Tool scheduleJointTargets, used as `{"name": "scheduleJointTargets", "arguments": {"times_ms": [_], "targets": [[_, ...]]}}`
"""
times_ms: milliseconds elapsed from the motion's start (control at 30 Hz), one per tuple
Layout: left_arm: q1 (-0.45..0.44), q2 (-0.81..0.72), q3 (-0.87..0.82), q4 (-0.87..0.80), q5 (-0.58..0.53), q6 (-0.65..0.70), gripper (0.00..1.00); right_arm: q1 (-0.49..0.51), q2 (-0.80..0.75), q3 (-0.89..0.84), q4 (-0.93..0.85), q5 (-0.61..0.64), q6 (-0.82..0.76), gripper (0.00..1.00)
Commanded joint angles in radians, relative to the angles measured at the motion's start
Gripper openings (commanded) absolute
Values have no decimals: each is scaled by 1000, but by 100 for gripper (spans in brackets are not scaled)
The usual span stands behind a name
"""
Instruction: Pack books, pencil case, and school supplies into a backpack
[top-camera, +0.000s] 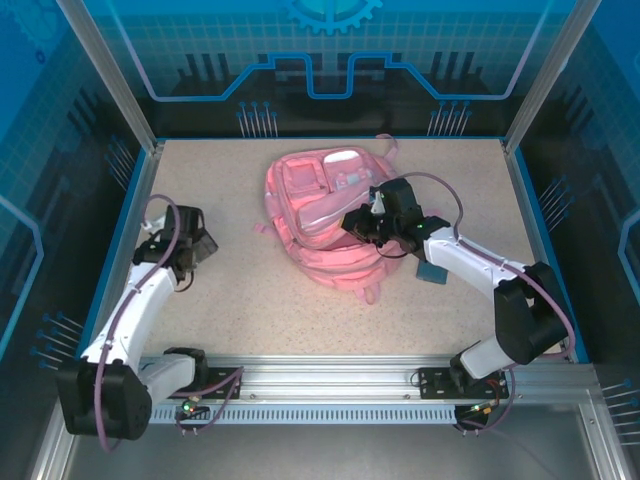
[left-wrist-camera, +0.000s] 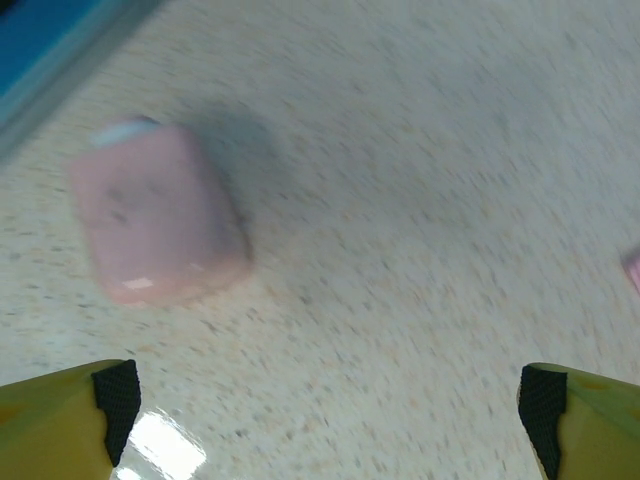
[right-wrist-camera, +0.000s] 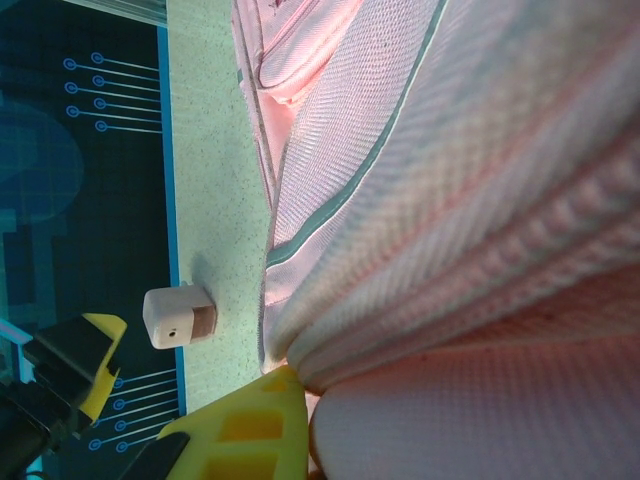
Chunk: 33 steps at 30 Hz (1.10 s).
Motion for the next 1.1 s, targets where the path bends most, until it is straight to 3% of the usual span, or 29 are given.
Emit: {"name": "scheduleJointTargets", "arguments": {"times_ms": [0, 133, 367, 600, 867, 1067], "targets": [[74, 38, 66, -43, -50, -83, 99, 4, 22, 28, -27, -26, -22, 3], [146, 100, 100, -66, -70, -120, 99, 10, 21, 33, -38, -20, -20, 3], [259, 174, 49, 19, -6, -112, 99, 14, 21, 57, -64, -18, -35, 4], [298, 269, 27, 69, 71, -79, 98, 26, 25, 65, -70, -11, -32, 4], [315, 347, 5, 142, 142, -56, 79, 32, 18, 56, -70, -6, -31, 4], [315, 358, 0, 166, 188, -27, 49, 35, 10, 45, -67, -5, -26, 4]]}}
